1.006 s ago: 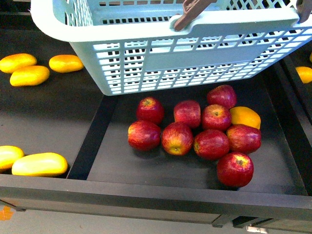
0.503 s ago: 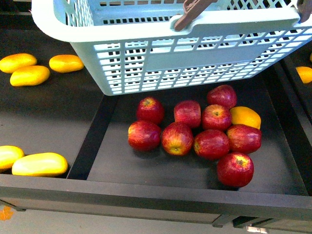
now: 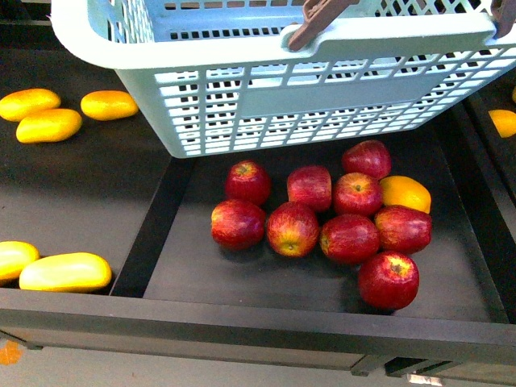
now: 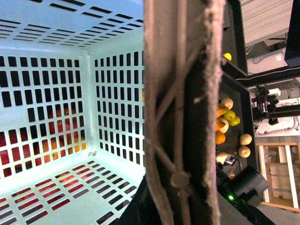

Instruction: Pick lemon and mango into basket

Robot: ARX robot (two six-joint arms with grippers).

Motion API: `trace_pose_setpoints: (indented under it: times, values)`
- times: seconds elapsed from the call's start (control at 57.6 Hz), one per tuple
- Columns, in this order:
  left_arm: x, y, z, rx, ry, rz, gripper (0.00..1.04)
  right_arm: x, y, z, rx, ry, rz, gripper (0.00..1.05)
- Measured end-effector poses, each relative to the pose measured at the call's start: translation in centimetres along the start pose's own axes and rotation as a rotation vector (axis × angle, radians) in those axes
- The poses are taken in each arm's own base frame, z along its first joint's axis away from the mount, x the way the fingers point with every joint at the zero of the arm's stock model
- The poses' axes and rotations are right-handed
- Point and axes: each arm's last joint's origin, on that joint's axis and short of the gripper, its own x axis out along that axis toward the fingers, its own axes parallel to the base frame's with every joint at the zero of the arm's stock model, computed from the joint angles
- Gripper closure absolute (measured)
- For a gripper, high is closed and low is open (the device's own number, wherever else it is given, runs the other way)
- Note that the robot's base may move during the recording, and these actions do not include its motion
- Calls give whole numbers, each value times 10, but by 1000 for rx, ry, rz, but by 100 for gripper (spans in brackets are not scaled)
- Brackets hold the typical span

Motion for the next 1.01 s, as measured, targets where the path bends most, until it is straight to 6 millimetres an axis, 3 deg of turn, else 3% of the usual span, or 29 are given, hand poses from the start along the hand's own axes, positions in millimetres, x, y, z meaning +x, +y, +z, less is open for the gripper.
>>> trace_pose_setpoints:
  times: [0.139, 0.174, 0.26, 0.434, 0.642, 1.006]
  values:
    - [0, 0, 0, 0, -1, 0, 100, -54, 28, 9, -81, -38, 140, 57]
    - [0, 0, 0, 0, 0, 0, 100, -75, 40, 9, -112, -49, 200, 57]
    - [0, 0, 0, 0, -1, 1, 100, -114, 64, -3, -171, -44, 323, 57]
    - [0, 0, 0, 0, -1, 1, 100, -156, 96, -32, -237, -25, 481, 57]
    - [0, 0, 0, 0, 0, 0, 100, -189, 134, -69, -313, -4, 629, 57]
    - [0, 0, 0, 0, 0, 0, 100, -205, 169, -140, -472, 82, 729, 57]
